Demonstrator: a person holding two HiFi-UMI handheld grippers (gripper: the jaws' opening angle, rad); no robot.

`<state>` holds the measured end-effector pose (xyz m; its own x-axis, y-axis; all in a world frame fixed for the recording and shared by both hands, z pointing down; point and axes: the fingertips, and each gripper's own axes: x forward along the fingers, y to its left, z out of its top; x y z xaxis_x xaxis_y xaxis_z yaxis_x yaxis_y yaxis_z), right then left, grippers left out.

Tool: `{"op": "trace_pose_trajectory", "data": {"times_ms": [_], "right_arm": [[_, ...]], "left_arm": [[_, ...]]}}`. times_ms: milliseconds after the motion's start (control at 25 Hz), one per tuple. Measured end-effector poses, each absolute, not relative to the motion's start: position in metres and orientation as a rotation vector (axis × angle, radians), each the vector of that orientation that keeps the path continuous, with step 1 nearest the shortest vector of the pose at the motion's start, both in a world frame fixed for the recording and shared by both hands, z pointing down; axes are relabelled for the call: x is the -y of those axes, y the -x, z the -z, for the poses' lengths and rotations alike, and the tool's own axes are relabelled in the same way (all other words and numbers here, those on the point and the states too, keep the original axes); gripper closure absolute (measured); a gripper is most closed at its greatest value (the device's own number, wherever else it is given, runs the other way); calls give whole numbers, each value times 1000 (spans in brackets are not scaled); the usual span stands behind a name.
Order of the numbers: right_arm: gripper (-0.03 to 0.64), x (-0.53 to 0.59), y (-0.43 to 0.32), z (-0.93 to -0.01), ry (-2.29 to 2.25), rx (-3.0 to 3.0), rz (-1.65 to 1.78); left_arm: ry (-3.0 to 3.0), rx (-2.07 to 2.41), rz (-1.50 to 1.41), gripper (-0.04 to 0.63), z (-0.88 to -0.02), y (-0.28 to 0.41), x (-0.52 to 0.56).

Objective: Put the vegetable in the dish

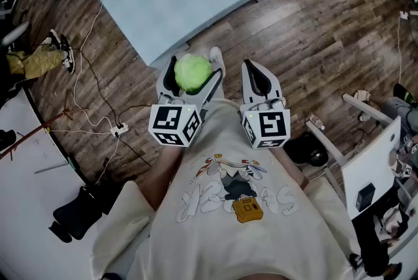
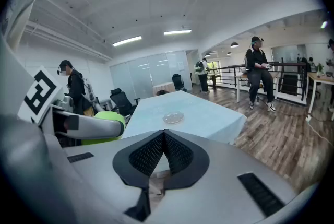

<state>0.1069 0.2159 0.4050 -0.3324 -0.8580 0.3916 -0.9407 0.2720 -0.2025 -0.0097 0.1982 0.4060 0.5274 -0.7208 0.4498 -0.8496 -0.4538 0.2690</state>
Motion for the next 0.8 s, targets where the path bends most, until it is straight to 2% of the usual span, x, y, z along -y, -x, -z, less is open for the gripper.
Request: {"op": "trace_pose_trajectory", "data": {"times_ms": [360,800], "right_arm": [[595,-406,-82,-377,-1792,2349,-625],[594,-483,-75,-364,-1853,2307,-638]], "left_arm": [[-2457,1292,-485,75,-374,18,-418],[-2450,1239,-488,75,-359,24,-488]]}}
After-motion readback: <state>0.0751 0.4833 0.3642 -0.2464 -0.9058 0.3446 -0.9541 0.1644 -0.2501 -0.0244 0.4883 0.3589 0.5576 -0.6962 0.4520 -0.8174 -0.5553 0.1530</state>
